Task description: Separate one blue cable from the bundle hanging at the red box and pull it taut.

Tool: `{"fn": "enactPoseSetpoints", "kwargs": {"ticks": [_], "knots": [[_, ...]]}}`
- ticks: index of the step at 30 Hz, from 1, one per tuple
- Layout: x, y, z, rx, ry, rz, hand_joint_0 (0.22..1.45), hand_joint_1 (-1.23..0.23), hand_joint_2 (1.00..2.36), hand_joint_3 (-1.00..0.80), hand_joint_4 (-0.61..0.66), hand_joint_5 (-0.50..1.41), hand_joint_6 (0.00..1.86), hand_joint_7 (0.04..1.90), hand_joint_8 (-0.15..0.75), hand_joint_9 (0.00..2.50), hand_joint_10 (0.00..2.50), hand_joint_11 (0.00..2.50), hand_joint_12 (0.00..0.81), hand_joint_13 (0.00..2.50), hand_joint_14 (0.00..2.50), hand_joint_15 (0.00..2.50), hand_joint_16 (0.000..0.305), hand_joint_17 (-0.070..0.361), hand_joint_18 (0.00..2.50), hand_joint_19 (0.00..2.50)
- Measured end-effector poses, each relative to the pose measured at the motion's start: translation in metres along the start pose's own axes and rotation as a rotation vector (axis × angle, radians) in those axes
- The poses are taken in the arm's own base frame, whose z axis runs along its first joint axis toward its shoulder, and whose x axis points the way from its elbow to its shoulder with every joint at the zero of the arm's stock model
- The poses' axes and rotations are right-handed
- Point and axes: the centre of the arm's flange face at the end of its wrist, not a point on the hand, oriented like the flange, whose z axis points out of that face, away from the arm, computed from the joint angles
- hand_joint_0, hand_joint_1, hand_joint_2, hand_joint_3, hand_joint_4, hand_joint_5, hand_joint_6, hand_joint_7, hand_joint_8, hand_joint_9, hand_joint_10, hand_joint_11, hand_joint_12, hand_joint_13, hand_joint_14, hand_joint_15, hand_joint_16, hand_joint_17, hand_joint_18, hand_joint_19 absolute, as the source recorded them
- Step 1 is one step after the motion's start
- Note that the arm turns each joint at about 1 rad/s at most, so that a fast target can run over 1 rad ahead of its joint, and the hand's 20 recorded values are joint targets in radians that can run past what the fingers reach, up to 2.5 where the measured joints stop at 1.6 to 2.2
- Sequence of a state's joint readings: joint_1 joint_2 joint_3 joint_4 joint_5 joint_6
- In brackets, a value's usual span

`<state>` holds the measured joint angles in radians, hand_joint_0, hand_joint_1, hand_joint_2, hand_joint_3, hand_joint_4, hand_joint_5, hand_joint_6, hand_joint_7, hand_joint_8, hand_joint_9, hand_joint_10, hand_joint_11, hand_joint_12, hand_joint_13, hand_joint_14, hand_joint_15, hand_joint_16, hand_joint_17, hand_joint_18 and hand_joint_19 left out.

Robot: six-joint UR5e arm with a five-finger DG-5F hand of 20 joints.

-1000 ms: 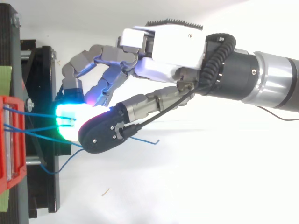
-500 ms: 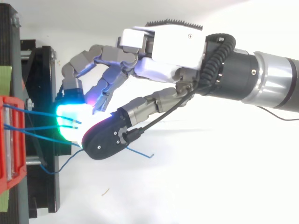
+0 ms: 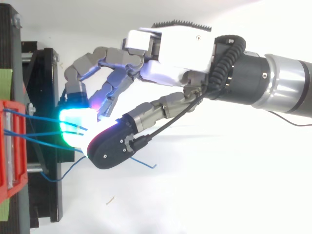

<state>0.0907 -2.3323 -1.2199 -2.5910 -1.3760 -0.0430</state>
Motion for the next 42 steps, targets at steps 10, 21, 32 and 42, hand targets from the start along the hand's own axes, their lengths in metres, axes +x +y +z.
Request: {"fn": "enactPoseSetpoints", "kwargs": {"ticks": [10,21,32,42], "knots": [[0.0,0.0002,0.0001,0.0,0.0,0.0,0.62,-0.69,1.0,-0.43,0.1,-0.16,0.83,1.17,0.359,0.85,0.02,0.71,0.411,0.82,0.02,0.48,0.052,0.117,0.85,0.46],[-0.0001,0.0002,0.0001,0.0,0.0,0.0,0.63,-0.7,1.01,-0.31,0.16,-0.16,0.76,1.1,0.36,0.79,0.02,0.72,0.416,0.77,0.02,0.48,0.053,0.119,0.81,0.46],[-0.0001,0.0003,0.0,0.0,0.0,0.0,0.72,-0.87,1.0,-0.5,0.2,-0.2,0.86,1.0,0.356,0.79,0.02,0.78,0.407,0.8,0.02,0.46,0.051,0.115,0.84,0.41],[0.0008,0.0007,0.0008,-0.008,0.0,-0.001,0.58,-0.66,1.0,-0.5,0.2,-0.17,0.84,1.03,0.372,0.85,0.02,0.77,0.412,0.82,0.02,0.47,0.051,0.116,0.85,0.45]]}}
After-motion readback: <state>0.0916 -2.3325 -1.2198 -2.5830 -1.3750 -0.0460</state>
